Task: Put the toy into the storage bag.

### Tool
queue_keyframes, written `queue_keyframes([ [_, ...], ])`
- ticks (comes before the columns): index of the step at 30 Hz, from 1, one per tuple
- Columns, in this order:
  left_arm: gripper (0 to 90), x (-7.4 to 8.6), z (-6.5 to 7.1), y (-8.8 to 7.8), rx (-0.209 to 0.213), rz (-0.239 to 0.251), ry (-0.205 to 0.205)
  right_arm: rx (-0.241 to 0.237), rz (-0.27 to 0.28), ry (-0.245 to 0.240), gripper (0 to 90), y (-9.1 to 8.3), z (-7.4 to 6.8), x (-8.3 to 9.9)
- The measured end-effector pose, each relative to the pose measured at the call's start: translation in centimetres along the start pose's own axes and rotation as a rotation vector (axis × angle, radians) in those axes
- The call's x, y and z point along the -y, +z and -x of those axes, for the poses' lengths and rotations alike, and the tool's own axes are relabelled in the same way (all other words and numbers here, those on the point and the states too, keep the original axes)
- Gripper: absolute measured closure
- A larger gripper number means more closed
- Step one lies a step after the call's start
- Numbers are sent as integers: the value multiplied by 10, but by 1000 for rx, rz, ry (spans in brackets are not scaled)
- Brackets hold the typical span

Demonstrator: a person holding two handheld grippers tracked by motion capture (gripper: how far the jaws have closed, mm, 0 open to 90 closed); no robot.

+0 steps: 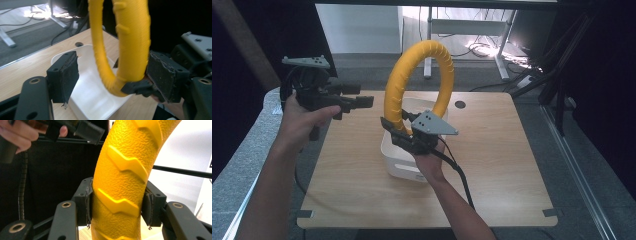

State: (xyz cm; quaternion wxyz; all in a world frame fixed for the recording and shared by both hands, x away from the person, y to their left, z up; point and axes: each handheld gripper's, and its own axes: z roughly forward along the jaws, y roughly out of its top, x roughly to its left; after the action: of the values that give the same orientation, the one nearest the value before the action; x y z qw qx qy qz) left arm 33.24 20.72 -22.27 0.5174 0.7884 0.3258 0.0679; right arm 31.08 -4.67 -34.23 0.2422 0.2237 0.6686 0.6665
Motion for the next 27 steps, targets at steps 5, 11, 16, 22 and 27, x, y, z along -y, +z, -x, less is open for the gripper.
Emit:
queue_keyframes([
  [5,245,-12,3,9,17,-23,8,0,-1,4,502,1,0,2],
  [11,235,-24,10,17,25,-37,23,3,-7,1,502,2,0,3],
  [16,235,-34,10,28,28,-59,5,4,-11,1,502,3,-1,4],
  [22,245,-44,8,42,19,-90,-1,5,-14,-5,502,4,-2,5],
  [27,273,-53,8,57,3,-122,-14,7,-20,-10,502,6,-3,6],
])
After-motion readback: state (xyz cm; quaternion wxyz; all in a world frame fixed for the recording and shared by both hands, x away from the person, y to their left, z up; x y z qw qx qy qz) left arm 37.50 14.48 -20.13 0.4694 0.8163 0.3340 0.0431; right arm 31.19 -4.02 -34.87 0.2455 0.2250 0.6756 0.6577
